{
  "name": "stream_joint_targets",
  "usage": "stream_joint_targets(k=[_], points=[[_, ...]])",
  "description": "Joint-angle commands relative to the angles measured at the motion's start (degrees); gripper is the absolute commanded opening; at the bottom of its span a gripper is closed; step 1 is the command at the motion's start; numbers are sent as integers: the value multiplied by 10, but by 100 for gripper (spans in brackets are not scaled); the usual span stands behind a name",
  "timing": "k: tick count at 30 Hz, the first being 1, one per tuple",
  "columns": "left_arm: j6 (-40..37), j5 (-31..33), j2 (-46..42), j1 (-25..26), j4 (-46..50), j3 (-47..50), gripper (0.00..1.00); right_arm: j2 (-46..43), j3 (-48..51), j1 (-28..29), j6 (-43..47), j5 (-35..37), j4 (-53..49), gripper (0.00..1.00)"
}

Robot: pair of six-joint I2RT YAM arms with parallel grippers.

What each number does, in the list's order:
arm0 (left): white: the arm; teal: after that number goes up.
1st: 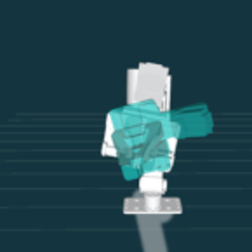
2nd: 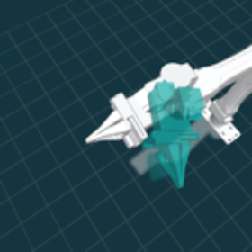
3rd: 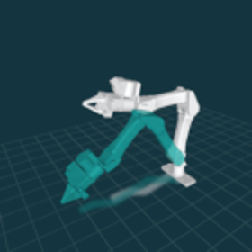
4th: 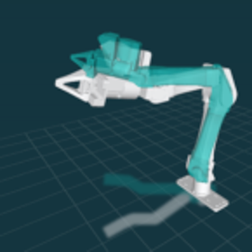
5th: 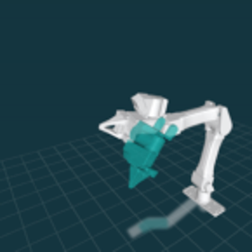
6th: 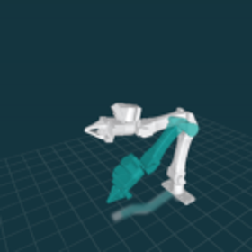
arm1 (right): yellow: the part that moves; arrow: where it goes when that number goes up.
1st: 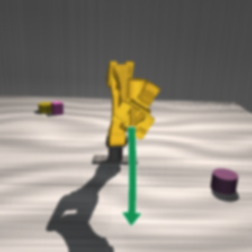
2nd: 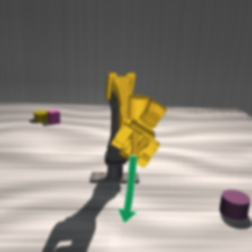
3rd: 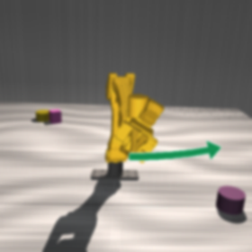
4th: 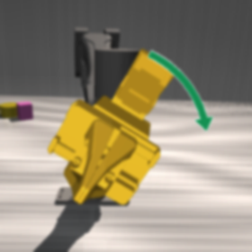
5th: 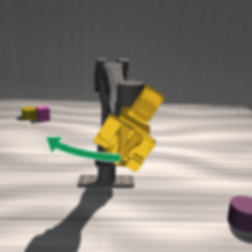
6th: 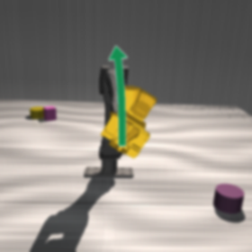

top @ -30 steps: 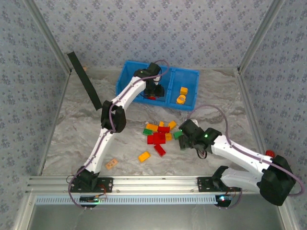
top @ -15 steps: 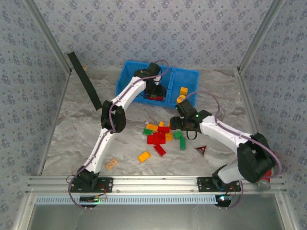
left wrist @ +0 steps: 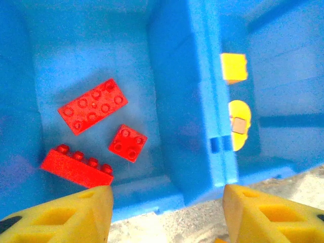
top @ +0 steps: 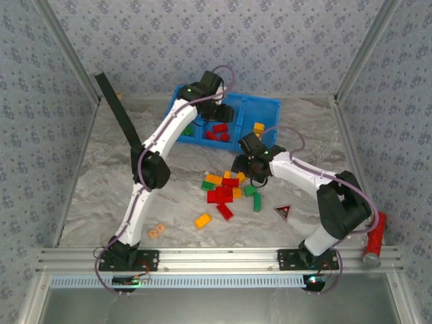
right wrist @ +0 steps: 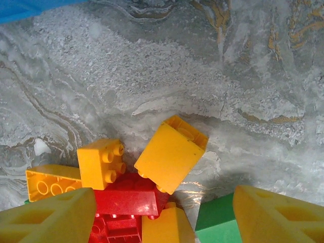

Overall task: Sort the legos into containers by color
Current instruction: Pick up the lego from the center of the table.

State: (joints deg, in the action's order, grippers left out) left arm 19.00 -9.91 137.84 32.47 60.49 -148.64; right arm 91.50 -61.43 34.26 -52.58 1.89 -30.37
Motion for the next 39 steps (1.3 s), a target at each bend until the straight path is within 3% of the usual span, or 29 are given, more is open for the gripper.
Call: stream_joint_targets(k=[1,7,13,19,23,30,36,39], points=[[-43,24,-59,8,32,-6,59,19,-19,1,-57,18,-35,74],[-87,77,-157,13,32,95,60,46,-24,-1,-90,21,-30,73],[-101,109,-272,12,-9,277,61,78,-27,-2,-104,12,-7,73],[-99,104,-347,12,-12,424,62,111,-36,-10,-93,4,7,70],[-89,90,-387,12,-19,514,62,131,-41,-15,-83,-3,11,63],[-49,76,-424,16,-48,624,62,151,-41,-17,-68,-7,10,53],[-15,65,-412,28,-92,667,63,150,-34,-16,-52,-5,6,37],[-6,58,-394,40,-105,672,63,132,-29,-15,-28,-1,-6,35]])
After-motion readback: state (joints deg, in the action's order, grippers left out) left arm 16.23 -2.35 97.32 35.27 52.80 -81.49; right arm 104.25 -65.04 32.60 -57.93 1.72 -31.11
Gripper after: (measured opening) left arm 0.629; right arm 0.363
